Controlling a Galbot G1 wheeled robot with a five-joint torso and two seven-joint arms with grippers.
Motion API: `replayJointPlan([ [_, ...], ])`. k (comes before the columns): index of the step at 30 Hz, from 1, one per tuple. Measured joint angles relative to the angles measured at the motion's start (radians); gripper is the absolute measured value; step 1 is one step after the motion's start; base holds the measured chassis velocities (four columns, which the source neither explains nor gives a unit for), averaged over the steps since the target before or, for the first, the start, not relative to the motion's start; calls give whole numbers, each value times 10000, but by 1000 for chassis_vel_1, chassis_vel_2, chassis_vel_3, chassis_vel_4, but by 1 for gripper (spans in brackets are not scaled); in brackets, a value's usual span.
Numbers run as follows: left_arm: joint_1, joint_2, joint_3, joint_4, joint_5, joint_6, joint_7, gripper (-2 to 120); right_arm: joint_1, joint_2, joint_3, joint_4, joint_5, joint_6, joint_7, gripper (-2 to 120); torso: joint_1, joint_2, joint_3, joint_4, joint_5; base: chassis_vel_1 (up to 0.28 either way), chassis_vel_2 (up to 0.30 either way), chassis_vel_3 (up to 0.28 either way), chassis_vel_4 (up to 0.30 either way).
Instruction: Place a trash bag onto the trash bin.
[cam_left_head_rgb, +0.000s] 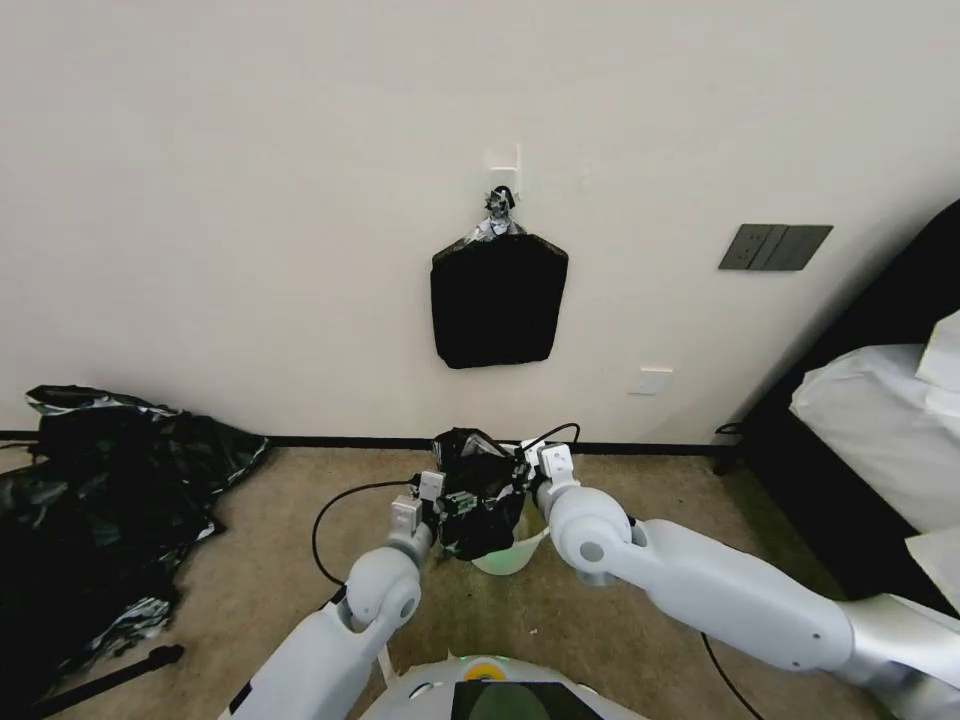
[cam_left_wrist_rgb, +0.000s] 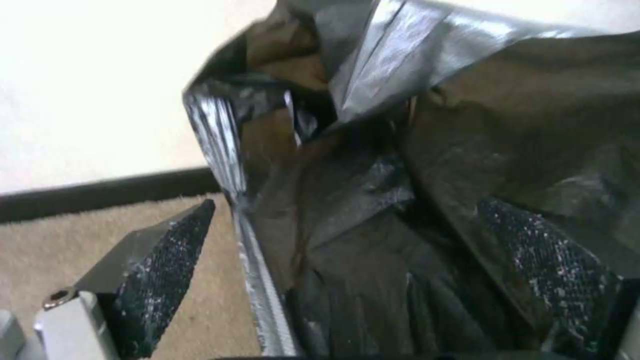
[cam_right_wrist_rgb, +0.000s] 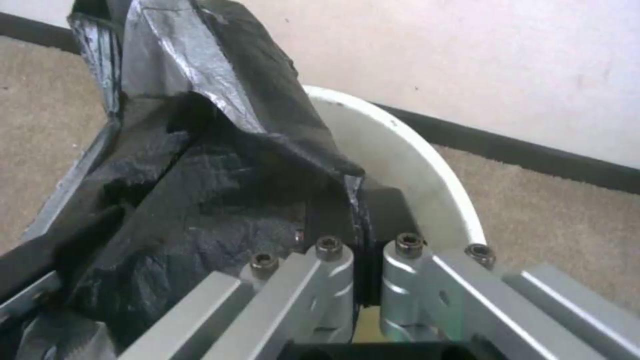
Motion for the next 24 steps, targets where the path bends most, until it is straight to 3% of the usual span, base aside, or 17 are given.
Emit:
replayJointPlan([
  [19, -1445, -777, 317, 1106, -2808, 1521, -1786, 100, -263, -5, 276, -145, -21, 70, 16, 0, -1, 0, 1, -1, 0, 0, 0, 0, 0],
  [24, -1700, -893, 444, 1321, -3098, 1605, -1868, 100, -358, -6, 307, -100, -23, 112, 16, 0, -1, 0, 0, -1, 0, 0, 0, 0, 0],
])
